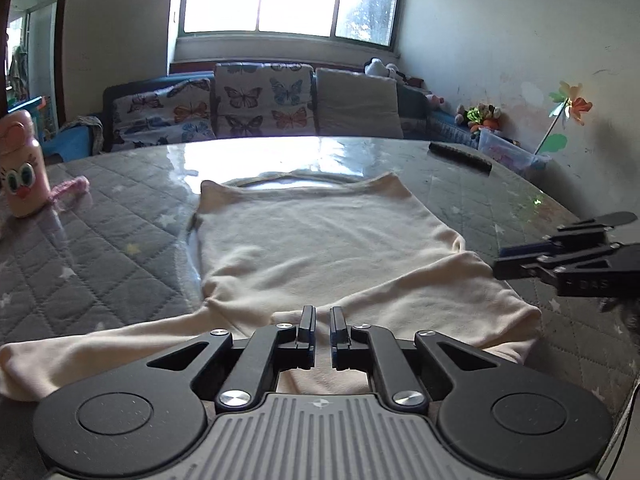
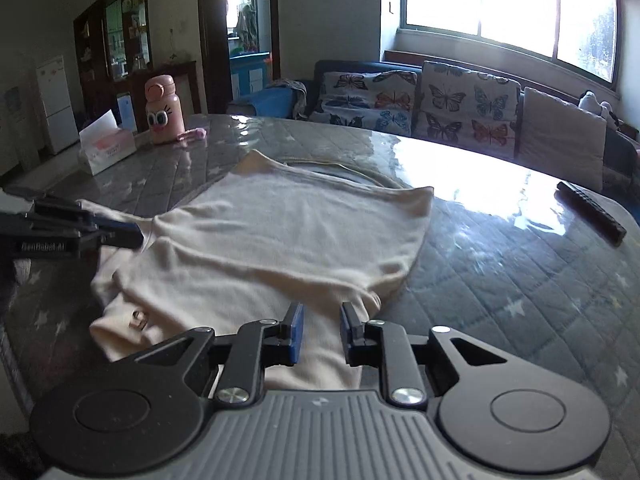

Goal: Fold clothes

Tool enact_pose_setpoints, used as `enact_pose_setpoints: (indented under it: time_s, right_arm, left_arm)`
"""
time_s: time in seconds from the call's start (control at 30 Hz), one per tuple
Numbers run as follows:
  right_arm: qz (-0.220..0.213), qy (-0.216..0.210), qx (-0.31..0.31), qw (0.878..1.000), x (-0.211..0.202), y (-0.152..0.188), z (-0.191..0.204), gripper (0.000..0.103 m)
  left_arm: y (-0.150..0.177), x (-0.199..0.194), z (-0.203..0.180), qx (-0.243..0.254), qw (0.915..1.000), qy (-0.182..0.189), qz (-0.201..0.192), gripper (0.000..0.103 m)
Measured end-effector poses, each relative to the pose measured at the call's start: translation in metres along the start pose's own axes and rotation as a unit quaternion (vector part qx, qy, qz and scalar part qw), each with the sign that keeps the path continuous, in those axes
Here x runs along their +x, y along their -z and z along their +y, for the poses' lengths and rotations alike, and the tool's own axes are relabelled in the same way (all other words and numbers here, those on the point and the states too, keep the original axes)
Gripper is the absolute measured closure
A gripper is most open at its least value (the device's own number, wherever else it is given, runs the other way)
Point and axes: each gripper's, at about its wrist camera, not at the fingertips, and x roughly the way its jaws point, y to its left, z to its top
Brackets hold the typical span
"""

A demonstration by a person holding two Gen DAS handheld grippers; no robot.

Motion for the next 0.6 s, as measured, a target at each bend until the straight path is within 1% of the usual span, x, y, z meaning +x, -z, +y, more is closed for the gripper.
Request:
enact_pose_setpoints:
  time_s: [0.1,0.2,0.3,0.33,0.4,0.47,0.5,0.57,0.6]
  right_arm:
    - [0.001,0.001,0.003,1.0,0.024,-0.004,-0.001,0.08]
    - [0.01,0.003,0.019,1.0,0.041,-0.001,-0.006,0.079]
    - [0.007,0.001,0.021,1.0,0.044,0.004,-0.006,0.079]
    - [0.006,0.002,0.017,1.0,0.044,0.004,-0.005,0.078]
    - [0.004,0.005,0.007,1.0,0.042,0.002,-0.001,0.072]
    - [0.0,0.008,-0.008,1.0,0.039,0.001,0.006,0.066]
    - [-0.002,0.009,-0.012,1.0,0.038,0.0,0.009,0.065]
    - [-0.003,0.0,-0.015,1.0,0.037,0.0,0.015,0.065]
    - [-0.002,-0.007,-0.019,1.0,0.037,0.0,0.019,0.065]
  left_arm:
    - [0.003,0.014,0.0,0.002,0.9999,0.002,0.011,0.093]
    - [0.006,0.024,0.003,0.003,0.9997,-0.008,0.022,0.093]
    - [0.007,0.024,0.009,-0.007,0.9998,-0.007,0.019,0.092]
    - [0.007,0.022,0.01,-0.009,0.9998,-0.007,0.017,0.09]
    - [0.007,0.019,0.011,-0.011,0.9998,-0.008,0.012,0.086]
    - [0.007,0.016,0.014,-0.016,0.9997,-0.013,0.01,0.085]
    - [0.007,0.015,0.015,-0.018,0.9997,-0.015,0.009,0.084]
    - [0.009,0.009,0.019,-0.021,0.9995,-0.022,0.006,0.077]
    - [0.01,0.005,0.021,-0.022,0.9994,-0.026,0.004,0.072]
